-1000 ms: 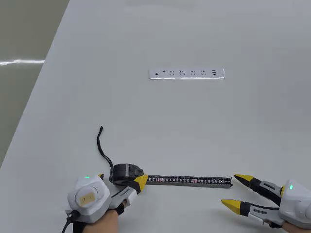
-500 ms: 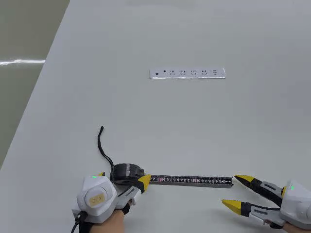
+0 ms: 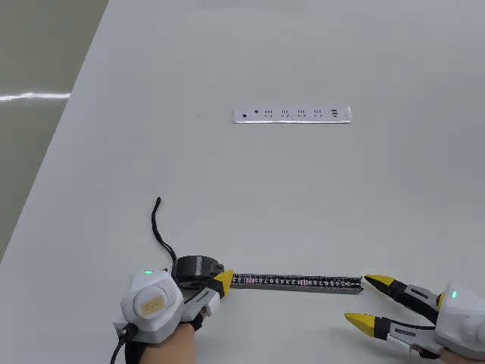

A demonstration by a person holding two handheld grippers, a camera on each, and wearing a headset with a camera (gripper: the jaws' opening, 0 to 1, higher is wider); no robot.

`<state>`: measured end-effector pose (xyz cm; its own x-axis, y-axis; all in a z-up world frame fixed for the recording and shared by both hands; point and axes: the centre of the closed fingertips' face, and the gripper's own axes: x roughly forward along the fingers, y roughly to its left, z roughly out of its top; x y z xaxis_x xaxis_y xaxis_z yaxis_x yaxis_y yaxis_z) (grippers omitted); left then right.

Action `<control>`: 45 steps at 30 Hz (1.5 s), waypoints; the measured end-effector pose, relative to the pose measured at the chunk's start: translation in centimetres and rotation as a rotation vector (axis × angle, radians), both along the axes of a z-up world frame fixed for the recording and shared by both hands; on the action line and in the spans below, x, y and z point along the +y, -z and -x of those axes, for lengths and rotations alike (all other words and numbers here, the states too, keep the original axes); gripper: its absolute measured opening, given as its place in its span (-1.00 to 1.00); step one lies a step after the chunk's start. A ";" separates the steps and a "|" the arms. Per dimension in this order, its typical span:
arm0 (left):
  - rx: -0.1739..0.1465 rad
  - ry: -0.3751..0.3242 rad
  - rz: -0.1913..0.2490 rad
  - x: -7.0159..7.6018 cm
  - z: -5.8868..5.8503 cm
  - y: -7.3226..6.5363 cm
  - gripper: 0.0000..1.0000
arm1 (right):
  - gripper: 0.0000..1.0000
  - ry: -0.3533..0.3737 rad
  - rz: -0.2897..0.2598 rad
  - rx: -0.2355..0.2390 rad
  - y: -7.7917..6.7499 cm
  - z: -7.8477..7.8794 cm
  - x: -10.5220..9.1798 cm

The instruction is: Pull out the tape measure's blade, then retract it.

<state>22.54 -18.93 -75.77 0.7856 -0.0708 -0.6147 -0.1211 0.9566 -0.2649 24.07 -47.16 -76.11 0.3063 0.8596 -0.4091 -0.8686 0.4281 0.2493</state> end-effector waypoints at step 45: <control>0.042 -0.034 0.016 -0.1 -0.5 1.2 0.31 | 0.02 -0.004 0.002 0.000 0.2 0.1 -0.1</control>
